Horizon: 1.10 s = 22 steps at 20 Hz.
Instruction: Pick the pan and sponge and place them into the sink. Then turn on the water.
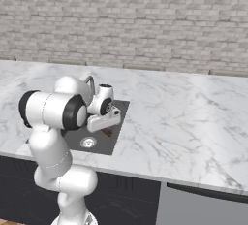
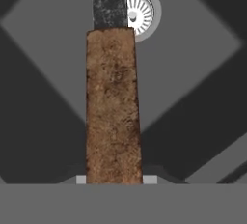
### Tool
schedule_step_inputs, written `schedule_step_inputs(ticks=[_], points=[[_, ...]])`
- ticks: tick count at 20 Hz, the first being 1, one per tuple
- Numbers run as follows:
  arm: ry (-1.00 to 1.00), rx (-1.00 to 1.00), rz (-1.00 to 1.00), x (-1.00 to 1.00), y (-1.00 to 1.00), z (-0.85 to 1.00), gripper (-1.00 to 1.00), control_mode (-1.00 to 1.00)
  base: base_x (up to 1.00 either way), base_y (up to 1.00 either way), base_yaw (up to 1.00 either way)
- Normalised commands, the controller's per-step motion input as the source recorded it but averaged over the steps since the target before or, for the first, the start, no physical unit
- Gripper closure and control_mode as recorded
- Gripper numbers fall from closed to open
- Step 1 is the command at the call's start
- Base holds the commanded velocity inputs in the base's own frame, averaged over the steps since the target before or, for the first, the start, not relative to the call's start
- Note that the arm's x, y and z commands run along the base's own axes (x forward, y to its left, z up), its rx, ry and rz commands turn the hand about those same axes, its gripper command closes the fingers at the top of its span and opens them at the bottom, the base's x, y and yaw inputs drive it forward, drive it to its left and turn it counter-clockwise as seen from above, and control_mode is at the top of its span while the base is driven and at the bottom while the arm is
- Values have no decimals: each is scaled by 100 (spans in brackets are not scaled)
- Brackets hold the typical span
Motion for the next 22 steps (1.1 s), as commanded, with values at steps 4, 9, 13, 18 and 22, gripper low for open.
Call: schedule_step_inputs(ticks=[4, 9, 13, 18, 22], points=[[0, 3, 2, 6, 6, -36, 100, -100, 0, 0, 0], [0, 0, 9, -2, 22, -10, 100, -100, 0, 0, 0], [0, 0, 17, -13, 30, 0, 100, -100, 0, 0, 0], [-1, 0, 21, -14, 28, 0, 100, -100, 0, 0, 0], [0, 0, 21, 0, 2, -6, 100, -100, 0, 0, 0]])
